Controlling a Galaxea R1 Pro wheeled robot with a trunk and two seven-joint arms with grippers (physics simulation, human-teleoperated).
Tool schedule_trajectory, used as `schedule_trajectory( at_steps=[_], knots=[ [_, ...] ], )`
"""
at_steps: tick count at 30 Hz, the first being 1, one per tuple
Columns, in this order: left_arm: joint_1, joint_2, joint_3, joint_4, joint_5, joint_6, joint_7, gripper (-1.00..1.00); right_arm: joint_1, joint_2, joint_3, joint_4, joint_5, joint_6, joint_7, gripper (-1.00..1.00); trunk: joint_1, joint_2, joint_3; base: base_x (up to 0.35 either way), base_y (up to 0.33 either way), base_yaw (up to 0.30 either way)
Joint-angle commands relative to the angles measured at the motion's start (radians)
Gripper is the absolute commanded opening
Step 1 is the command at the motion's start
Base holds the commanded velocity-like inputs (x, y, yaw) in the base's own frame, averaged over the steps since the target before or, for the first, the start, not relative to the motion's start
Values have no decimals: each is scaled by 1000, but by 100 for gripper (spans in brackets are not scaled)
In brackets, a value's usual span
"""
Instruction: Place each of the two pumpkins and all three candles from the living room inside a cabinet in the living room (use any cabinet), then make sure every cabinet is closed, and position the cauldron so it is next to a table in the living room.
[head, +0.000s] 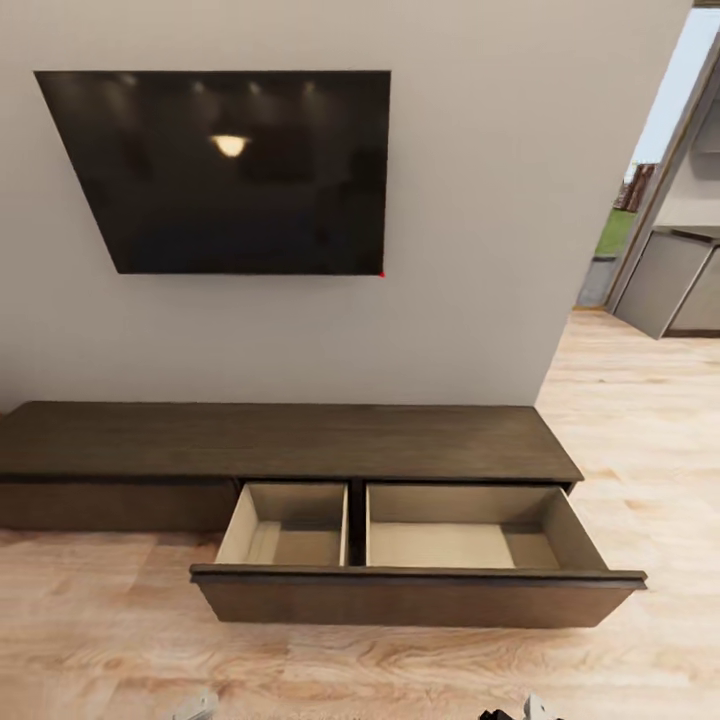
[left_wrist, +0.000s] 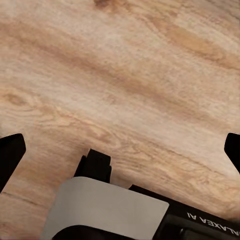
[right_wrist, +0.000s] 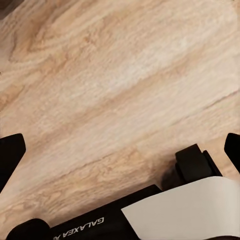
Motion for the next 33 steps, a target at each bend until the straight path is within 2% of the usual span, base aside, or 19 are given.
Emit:
schedule_trajectory(
  at_steps=[1,6,14,20,26,33],
  knots=[
    [-1,1,-7,-2,10,1,10,100,0,-1,8,-2,-8,3,-1,100,0,0,-1,-17,-22,287],
    [-1,1,-7,-2,11,1,9,100,0,16,9,14,-7,-70,-1,100,0,0,-4,-5,-6,287],
    [-1,1,-11,4,12,-2,3,100,0,20,10,28,-1,-89,-1,100,0,0,-8,0,0,287],
    [-1,1,-13,27,11,-44,0,100,0,22,10,28,77,-91,-1,100,0,0,-11,-27,0,287],
    [-1,1,-62,30,12,-63,0,100,0,22,8,28,90,-91,-1,100,0,0,-14,-58,0,287],
    [-1,2,-88,30,12,-97,0,100,0,22,8,28,91,-91,0,100,0,0,-17,-5,0,287]
  ],
)
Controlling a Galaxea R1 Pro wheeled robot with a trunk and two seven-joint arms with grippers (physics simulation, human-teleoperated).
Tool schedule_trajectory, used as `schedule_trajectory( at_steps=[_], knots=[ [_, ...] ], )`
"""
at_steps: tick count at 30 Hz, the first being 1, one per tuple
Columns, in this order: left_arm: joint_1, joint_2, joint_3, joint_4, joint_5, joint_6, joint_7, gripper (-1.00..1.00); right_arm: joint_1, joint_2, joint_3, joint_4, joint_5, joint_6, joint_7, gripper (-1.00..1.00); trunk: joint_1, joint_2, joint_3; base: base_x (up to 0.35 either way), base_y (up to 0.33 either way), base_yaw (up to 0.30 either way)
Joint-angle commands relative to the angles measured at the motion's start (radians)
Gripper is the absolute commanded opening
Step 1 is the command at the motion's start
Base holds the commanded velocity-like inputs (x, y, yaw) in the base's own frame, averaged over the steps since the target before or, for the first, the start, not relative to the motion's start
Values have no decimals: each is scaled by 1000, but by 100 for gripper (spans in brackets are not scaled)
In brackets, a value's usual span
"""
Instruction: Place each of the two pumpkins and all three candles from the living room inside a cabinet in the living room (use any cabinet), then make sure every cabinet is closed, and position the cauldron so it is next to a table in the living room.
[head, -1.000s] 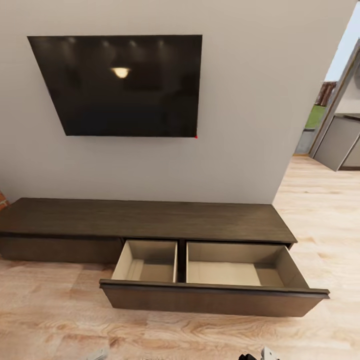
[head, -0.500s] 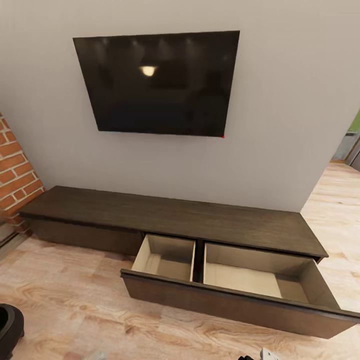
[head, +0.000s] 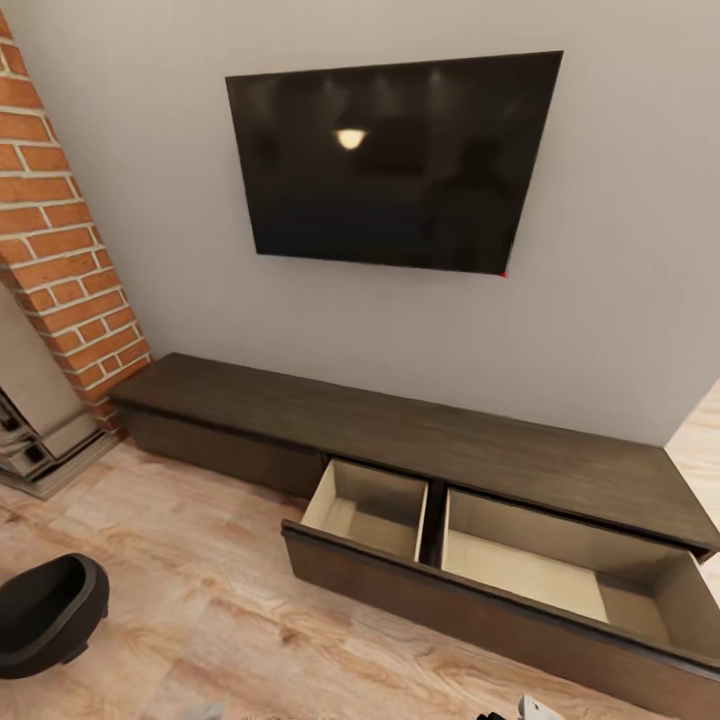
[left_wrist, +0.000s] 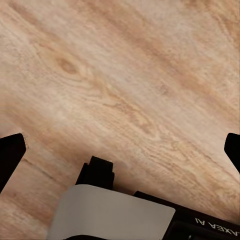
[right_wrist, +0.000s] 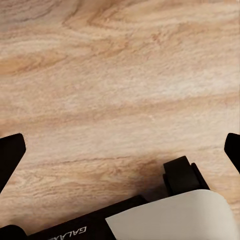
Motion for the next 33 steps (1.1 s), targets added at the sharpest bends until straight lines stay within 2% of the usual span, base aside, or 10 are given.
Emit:
schedule_trajectory(
  at_steps=[1,14,33],
  knots=[
    [-1,2,-8,-2,10,1,10,100,0,-1,8,-2,-8,5,-1,100,0,0,-1,0,0,287],
    [-1,2,-9,-2,10,-1,10,100,0,-1,10,-2,-5,3,-1,100,0,0,-8,-6,0,287],
    [-1,0,-9,-2,10,-2,10,100,0,1,11,-2,-5,2,-2,100,0,0,-19,-93,0,283]
  ],
)
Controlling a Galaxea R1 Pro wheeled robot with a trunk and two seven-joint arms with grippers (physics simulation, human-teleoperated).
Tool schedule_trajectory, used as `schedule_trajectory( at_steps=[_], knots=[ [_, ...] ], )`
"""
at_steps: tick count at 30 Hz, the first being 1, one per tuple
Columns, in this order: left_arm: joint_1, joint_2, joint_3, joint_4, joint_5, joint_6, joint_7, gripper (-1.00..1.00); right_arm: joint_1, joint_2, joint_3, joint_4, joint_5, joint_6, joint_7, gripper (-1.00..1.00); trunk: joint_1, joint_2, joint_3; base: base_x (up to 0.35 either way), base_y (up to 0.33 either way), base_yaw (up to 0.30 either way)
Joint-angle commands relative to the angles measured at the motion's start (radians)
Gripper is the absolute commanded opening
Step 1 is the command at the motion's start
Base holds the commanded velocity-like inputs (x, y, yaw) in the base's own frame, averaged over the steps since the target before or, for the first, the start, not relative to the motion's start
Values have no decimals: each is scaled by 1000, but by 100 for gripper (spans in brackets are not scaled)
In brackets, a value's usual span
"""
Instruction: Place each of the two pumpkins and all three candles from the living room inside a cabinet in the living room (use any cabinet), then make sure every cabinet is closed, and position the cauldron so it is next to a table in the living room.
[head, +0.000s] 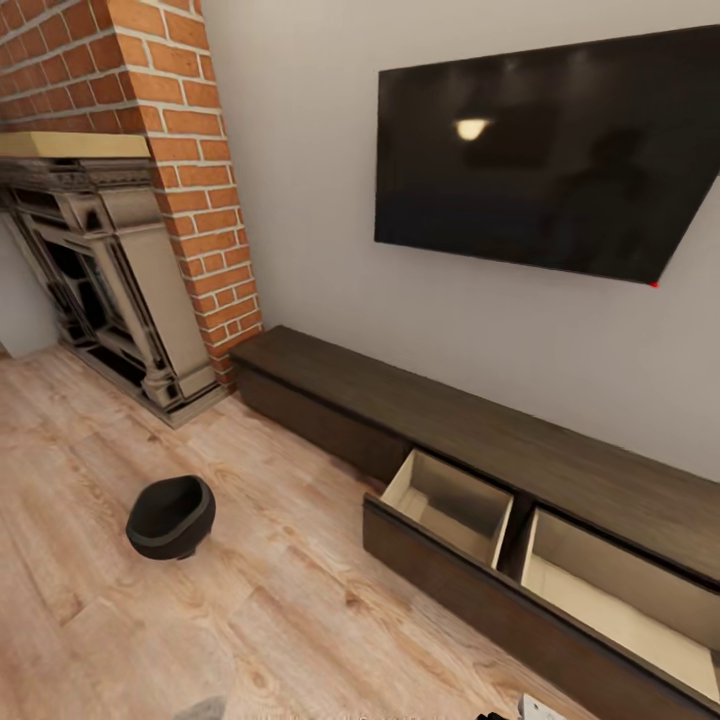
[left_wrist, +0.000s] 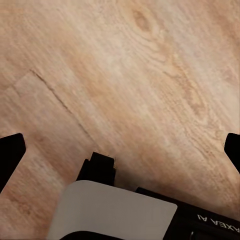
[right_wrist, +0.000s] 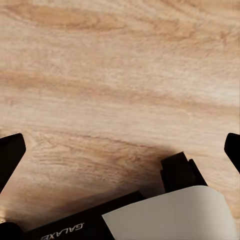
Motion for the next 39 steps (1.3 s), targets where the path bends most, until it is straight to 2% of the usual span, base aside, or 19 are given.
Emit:
schedule_trajectory(
  at_steps=[1,8,13,18,21,39],
  knots=[
    [-1,1,-7,-2,10,1,10,100,0,-1,8,-2,-8,5,-1,100,0,0,-2,-84,0,275],
    [-1,1,-7,-1,10,1,10,100,0,7,8,-2,-8,4,-1,100,0,0,-7,-22,0,271],
    [-1,1,-7,-1,10,1,10,100,0,18,11,-1,-5,-38,-1,100,0,0,-11,-1,0,270],
    [-1,1,-7,-1,10,1,10,100,0,29,31,1,48,-55,-6,100,0,0,-14,0,0,270],
    [-1,1,-7,0,10,1,10,100,0,42,33,1,61,-57,-10,100,0,0,-17,0,0,270],
    [-1,3,-5,24,9,0,8,100,0,52,36,1,67,-60,-12,100,0,0,-30,0,0,270]
  ],
)
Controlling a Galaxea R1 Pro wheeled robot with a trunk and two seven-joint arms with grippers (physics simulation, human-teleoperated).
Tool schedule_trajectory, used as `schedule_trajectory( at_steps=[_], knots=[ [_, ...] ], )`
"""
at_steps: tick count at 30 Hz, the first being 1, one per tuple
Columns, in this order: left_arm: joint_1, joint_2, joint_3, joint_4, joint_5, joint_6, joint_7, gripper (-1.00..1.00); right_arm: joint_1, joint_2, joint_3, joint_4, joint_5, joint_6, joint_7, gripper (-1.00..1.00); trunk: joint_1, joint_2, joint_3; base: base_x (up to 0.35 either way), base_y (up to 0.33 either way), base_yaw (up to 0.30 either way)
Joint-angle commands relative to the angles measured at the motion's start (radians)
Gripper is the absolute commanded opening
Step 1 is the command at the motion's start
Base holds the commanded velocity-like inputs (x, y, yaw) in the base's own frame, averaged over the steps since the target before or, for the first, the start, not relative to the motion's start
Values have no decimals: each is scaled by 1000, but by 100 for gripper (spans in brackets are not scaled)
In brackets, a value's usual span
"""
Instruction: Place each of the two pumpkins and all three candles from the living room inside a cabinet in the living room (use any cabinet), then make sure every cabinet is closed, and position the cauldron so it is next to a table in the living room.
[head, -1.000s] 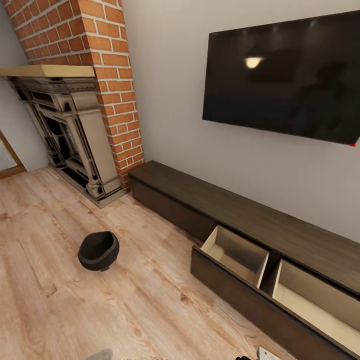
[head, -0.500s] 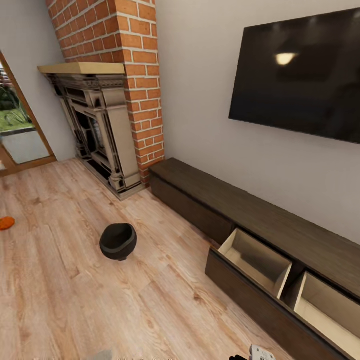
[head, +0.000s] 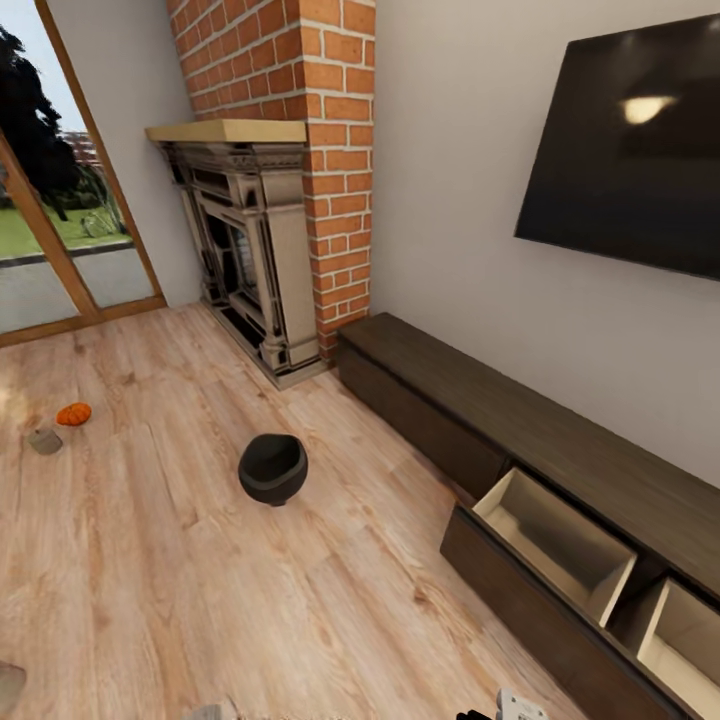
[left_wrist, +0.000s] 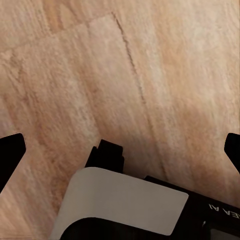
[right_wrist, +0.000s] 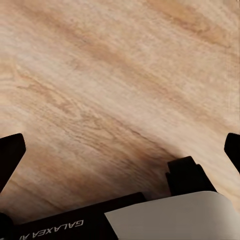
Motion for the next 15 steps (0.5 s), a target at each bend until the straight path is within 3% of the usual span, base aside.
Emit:
schedule_trajectory(
  at_steps=[1,7,15],
  knots=[
    [-1,2,-8,-2,10,2,9,100,0,0,9,-2,-8,4,-2,100,0,0,-1,0,0,270],
    [0,2,-8,-2,10,2,9,100,0,12,8,-2,-8,4,-2,100,0,0,-4,0,3,274],
    [0,2,-8,-2,10,2,9,100,0,14,8,-2,-8,4,-2,100,0,0,-4,0,122,279]
  ],
)
